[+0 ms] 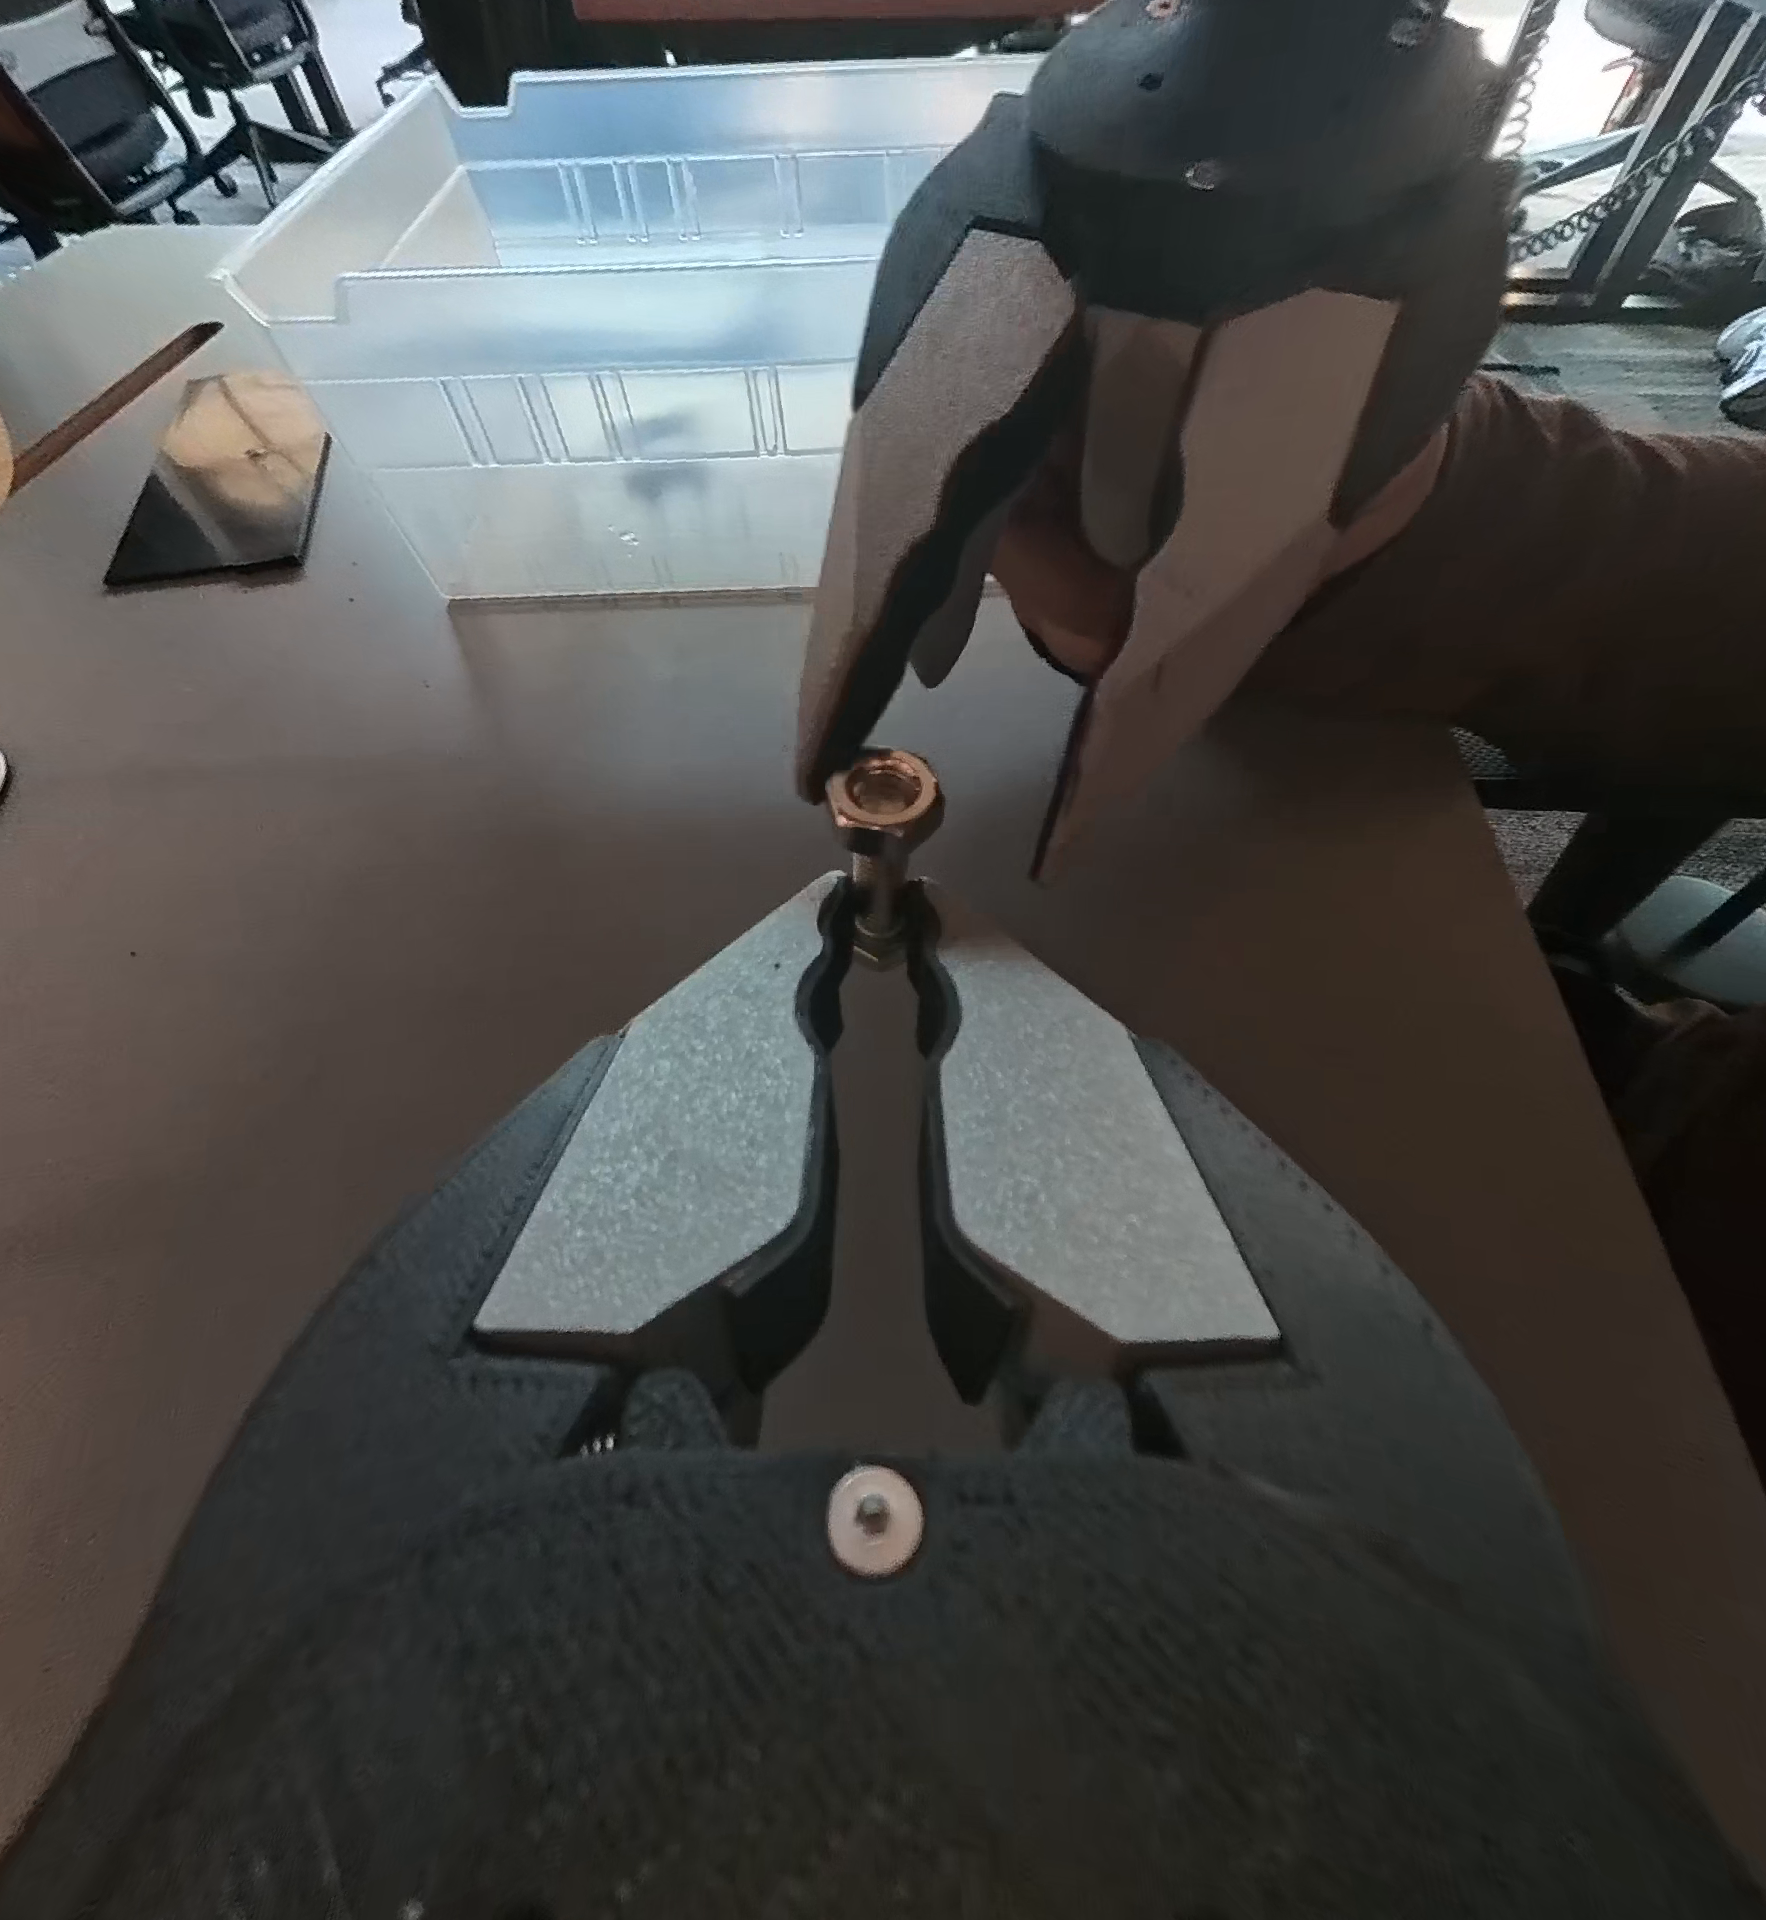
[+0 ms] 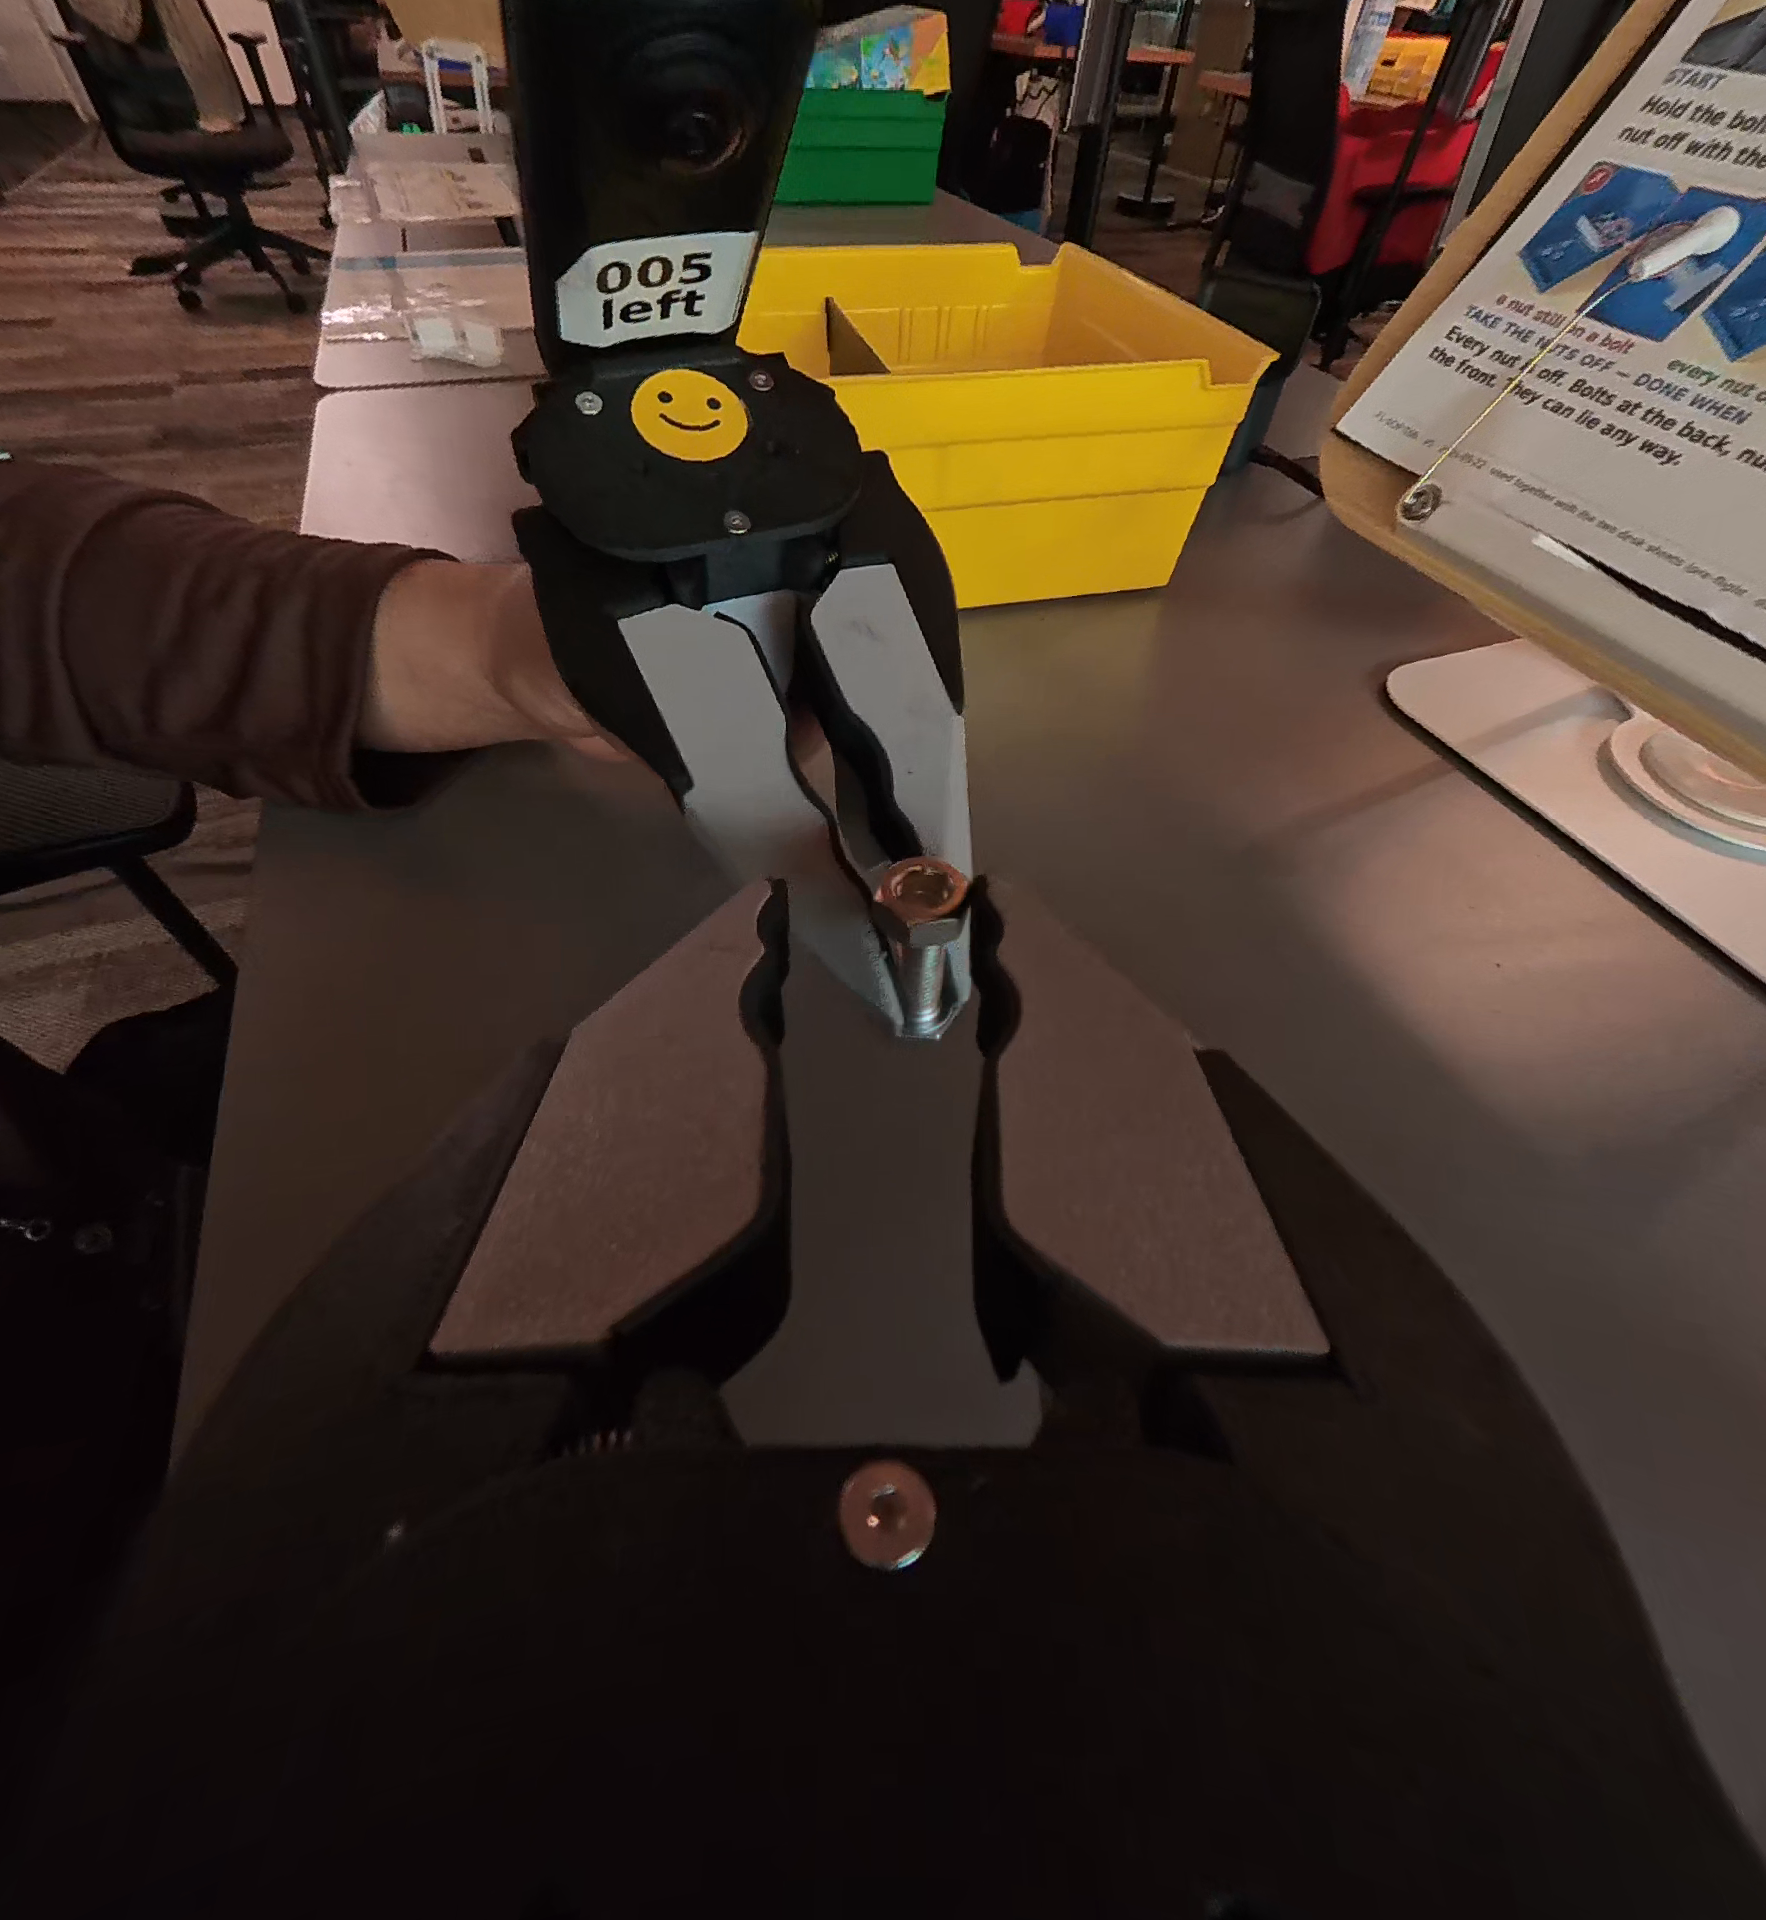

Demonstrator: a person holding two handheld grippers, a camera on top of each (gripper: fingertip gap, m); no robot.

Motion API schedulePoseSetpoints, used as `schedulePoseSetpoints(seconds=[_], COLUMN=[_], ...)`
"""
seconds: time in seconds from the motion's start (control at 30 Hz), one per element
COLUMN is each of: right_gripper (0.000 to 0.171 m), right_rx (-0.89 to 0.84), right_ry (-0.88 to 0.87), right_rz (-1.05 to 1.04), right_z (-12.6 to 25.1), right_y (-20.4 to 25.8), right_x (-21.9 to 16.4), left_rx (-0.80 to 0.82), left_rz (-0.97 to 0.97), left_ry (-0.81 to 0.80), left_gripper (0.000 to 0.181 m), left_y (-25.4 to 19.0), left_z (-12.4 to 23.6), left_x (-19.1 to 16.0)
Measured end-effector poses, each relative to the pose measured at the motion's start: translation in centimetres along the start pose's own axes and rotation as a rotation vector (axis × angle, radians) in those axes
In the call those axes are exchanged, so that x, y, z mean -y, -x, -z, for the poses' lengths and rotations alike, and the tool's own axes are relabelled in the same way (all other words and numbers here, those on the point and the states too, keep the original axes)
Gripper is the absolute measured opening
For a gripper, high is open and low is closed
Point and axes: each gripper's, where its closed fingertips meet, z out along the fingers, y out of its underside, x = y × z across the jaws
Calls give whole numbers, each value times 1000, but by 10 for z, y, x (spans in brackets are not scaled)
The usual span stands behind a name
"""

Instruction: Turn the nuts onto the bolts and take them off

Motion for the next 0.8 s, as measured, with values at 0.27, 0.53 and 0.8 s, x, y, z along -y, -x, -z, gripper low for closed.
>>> schedulePoseSetpoints(seconds=[0.27, 0.53, 0.8], right_gripper=[27, 33, 35], right_rx=[-39, -13, -26], right_ry=[-20, -2, -80], right_rz=[-21, 10, -43], right_z=[10, 2, 6], right_y=[-10, -1, -8], right_x=[1, -1, 12], left_rx=[11, 22, -21], left_rz=[43, 25, 6], left_ry=[-8, -3, -21], left_gripper=[8, 8, 8], left_y=[7, 6, -2], left_z=[3, 2, 3], left_x=[0, 0, 5])
